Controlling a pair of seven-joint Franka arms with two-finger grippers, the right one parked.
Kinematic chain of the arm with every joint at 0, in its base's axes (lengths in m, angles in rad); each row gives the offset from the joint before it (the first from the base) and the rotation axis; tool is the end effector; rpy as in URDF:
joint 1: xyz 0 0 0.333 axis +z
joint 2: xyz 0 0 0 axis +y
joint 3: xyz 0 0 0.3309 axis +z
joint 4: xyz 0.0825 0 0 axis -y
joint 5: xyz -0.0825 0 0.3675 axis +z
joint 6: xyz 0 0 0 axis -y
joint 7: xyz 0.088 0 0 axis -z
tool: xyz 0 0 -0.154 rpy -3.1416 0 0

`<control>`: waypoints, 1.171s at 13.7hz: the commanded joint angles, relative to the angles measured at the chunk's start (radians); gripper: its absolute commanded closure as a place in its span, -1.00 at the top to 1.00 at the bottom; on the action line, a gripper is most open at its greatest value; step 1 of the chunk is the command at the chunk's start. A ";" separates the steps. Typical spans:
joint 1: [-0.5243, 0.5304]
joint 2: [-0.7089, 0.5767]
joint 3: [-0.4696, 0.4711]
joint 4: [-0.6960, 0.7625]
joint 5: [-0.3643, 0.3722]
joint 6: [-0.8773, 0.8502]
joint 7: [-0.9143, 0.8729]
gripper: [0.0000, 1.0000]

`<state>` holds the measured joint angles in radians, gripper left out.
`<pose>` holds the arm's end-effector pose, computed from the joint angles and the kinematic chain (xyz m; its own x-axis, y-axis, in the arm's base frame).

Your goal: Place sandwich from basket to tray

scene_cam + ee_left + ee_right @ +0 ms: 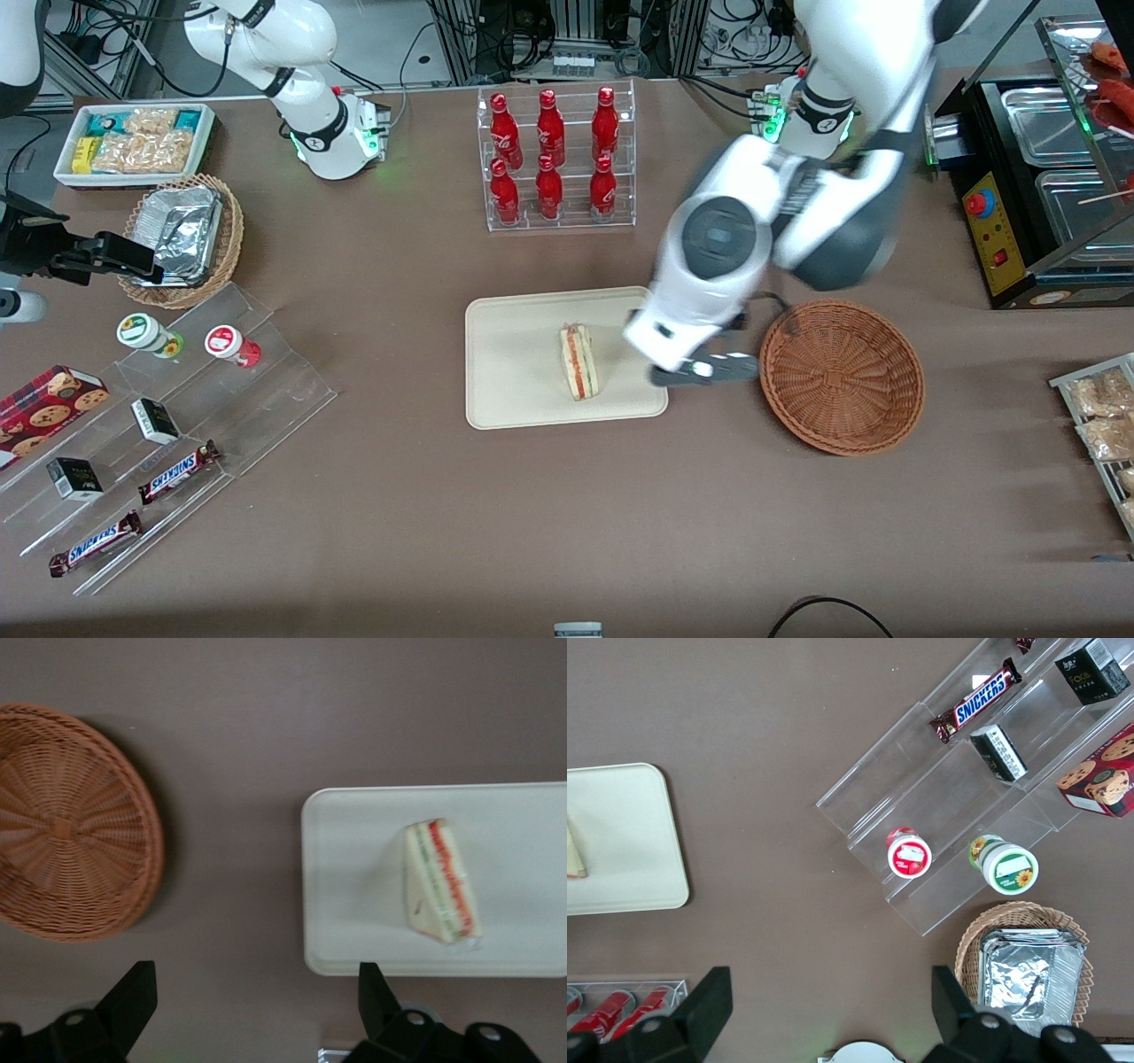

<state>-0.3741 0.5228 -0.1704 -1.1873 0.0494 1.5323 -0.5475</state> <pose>0.5901 -0.3195 0.4454 0.9863 0.0204 -0.1639 0.0110 -0.9983 -0.0580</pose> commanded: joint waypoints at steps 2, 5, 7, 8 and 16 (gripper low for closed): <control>0.139 -0.173 -0.004 -0.193 -0.031 -0.012 0.197 1.00; 0.231 -0.210 -0.004 -0.218 -0.031 -0.026 0.271 1.00; 0.256 -0.237 -0.003 -0.232 -0.028 -0.030 0.308 1.00; 0.286 -0.251 -0.003 -0.248 -0.028 -0.035 0.326 1.00; 0.399 -0.414 -0.003 -0.353 -0.031 -0.136 0.474 1.00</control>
<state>0.0224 0.1575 -0.1664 -1.5029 0.0290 1.4180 -0.0842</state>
